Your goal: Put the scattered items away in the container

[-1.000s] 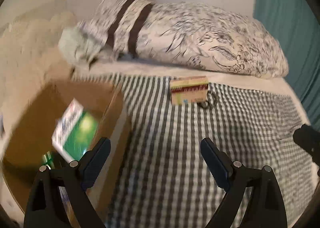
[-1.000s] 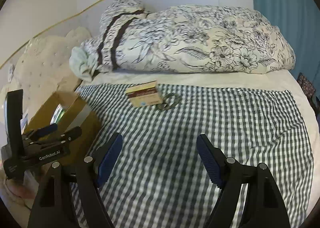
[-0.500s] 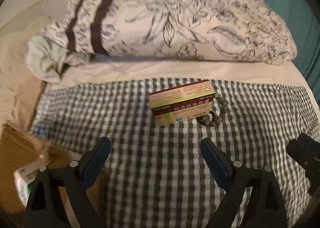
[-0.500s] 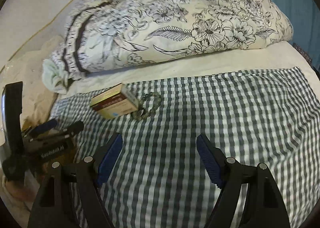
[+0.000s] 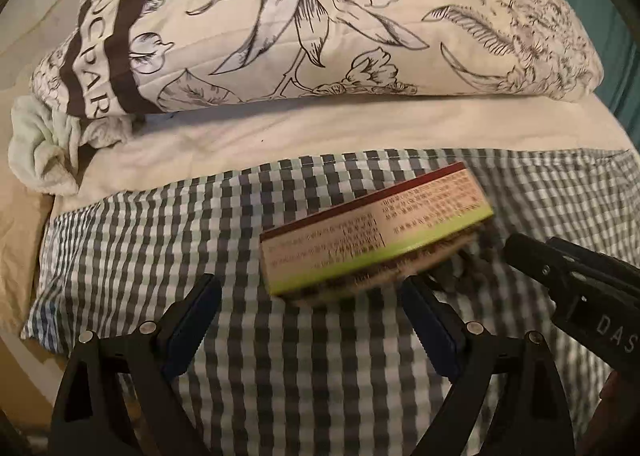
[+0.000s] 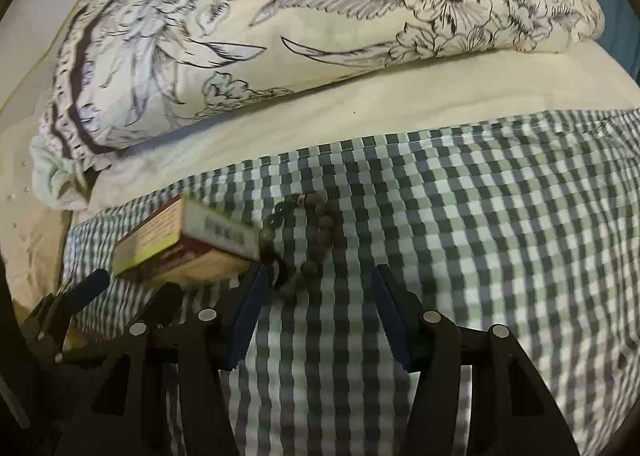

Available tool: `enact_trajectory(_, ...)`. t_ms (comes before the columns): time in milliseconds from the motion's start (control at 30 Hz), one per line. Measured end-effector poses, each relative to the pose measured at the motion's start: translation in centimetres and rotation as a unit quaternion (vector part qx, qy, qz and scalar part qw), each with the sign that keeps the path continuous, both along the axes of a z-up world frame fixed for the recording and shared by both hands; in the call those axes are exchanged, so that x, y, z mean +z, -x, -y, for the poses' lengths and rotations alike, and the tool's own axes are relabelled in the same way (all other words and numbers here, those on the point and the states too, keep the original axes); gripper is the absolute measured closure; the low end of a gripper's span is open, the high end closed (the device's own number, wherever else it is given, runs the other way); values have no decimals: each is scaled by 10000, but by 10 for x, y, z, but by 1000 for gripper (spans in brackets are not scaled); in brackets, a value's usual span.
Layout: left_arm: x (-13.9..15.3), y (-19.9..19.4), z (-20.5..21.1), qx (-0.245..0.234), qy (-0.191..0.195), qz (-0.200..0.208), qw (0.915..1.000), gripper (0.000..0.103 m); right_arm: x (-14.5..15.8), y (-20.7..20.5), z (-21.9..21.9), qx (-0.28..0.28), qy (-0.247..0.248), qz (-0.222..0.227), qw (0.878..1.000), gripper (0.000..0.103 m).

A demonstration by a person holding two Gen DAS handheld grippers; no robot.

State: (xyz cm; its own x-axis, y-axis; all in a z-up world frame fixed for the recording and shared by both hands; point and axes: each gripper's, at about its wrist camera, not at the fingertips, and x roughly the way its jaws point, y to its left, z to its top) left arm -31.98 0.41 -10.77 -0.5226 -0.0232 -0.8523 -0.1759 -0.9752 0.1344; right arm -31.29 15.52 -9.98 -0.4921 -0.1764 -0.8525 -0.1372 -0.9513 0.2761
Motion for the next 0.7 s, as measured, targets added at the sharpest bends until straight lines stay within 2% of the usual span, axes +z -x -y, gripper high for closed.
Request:
enact_trajectory(100,-9,8,-6,-235,128,-146,9995,8,-10,10,-3,-192,199,96,9996,49)
enact_trajectory(167,-18,14,-9,-367,244,-134,9989,3,-17,18,-5,-288,240,186,9991,49)
enact_trajectory(200,-23,16,-10,-413,239,-98,9988,3,-26,25,-5,-305,225,372,9986,49)
enact_trajectory(267,-32,16,-11,-468,13,-64,9989,3,-44,32,-6,-313,327,560,9974,45)
enact_trajectory(300,-34,14,-11,-499,-140,-96,9986,4,-45,32,-6,-312,321,495,9978,45)
enact_trajectory(333,-35,11,-12,-549,-253,-146,9981,11,-44,31,-6,-290,290,457,9981,45)
enact_trajectory(367,-36,9,-14,-595,-244,-171,9978,38,-44,31,-5,-247,252,472,9983,45)
enact_trajectory(400,-37,8,-17,-602,-129,-188,9979,59,-45,31,-4,-192,204,462,9985,45)
enact_trajectory(433,-39,7,-18,-588,-22,-164,9981,90,-46,29,-2,-140,138,409,9990,45)
enact_trajectory(467,-40,5,-18,-554,-73,-100,9984,95,-47,28,-1,-89,52,361,9993,47)
enact_trajectory(533,-39,0,-12,-405,-275,-46,9988,97,-47,23,4,-7,-174,246,9995,51)
enact_trajectory(567,-39,-4,-8,-261,-324,-7,9991,97,-47,21,4,-18,-253,206,9995,58)
enact_trajectory(600,-39,-7,-4,-133,-427,67,9990,97,-45,18,2,-44,-304,176,9994,70)
enact_trajectory(633,-38,-11,1,-46,-572,123,9983,97,-44,14,-2,-60,-332,162,9993,78)
enact_trajectory(667,-37,-14,5,26,-694,126,9975,97,-41,7,-9,-73,-268,179,9995,92)
enact_trajectory(700,-35,-19,9,83,-779,117,9969,97,-39,0,-17,-94,-91,171,9998,92)
